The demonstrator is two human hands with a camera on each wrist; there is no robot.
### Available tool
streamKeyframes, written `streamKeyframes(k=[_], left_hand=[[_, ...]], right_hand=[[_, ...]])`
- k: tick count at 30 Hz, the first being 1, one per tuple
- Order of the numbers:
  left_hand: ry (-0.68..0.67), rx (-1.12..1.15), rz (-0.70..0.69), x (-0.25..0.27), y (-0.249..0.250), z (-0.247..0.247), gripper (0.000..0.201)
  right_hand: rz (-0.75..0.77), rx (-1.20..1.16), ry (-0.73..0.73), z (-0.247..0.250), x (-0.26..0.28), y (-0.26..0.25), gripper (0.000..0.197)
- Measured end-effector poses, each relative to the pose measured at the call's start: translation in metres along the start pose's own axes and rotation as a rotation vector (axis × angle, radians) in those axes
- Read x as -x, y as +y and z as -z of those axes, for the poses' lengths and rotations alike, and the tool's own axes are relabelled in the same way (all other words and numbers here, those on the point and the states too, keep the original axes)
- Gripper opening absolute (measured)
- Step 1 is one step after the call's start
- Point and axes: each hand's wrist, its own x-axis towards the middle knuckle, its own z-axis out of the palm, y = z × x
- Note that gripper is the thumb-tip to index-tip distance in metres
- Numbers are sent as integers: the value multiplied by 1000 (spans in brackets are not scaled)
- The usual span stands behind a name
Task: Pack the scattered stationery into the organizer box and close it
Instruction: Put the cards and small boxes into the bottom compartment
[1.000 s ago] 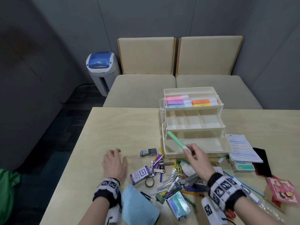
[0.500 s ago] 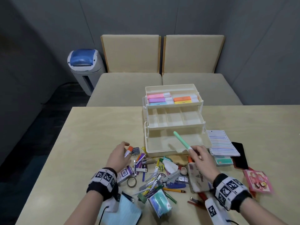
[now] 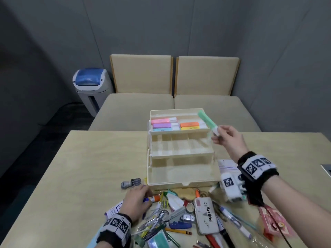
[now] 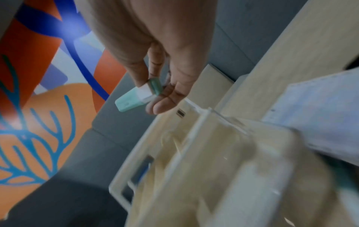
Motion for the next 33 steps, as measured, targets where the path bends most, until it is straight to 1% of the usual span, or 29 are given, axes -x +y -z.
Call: streamKeyframes(k=[2, 4, 6, 8, 9, 11, 13, 16, 18, 19, 21, 23, 26, 28, 30, 33], left_hand=[[25, 29, 13, -2, 0, 7, 23], [54, 62, 22, -3, -2, 15, 14], [85, 87, 34, -4, -7, 21, 6], [118, 107, 61, -4, -13, 26, 7], [128, 118, 75, -4, -16, 27, 8], [137, 134, 91, -6, -19, 29, 8], [135, 137, 95, -9, -17, 31, 7], [143, 156, 102, -14, -13, 32, 4], [142, 165, 111, -16, -13, 31, 3], [141, 166, 112, -16, -13, 31, 2], [144, 166, 113, -15, -13, 31, 3], [143, 166, 114, -11, -12, 31, 4], [143, 157, 131, -4, -15, 30, 3], [146, 162, 150, 0, -19, 29, 3], [162, 164, 164, 5, -21, 27, 3], [155, 148, 173, 11, -21, 19, 4]], right_hand=[[58, 100, 35, -4, -41, -14, 4], [88, 255, 32, -13, -78, -20, 10], [91, 433, -15, -26, -102, -18, 15], [90, 563, -28, -36, -114, -11, 16], [87, 572, -17, -41, -117, -7, 12], [69, 556, 9, -49, -121, -2, 19], [10, 509, 5, -55, -124, -2, 21], [-98, 386, -16, -57, -131, -2, 14], [-125, 408, 16, -57, -137, 0, 24], [-115, 470, 40, -58, -138, 0, 25], [-66, 671, 79, -61, -138, -1, 21], [-19, 830, 88, -63, -137, -1, 21], [80, 952, 59, -64, -129, -3, 29], [172, 943, -3, -63, -115, -5, 30], [263, 876, -47, -60, -89, -7, 27], [357, 787, -140, -52, -28, 2, 16]])
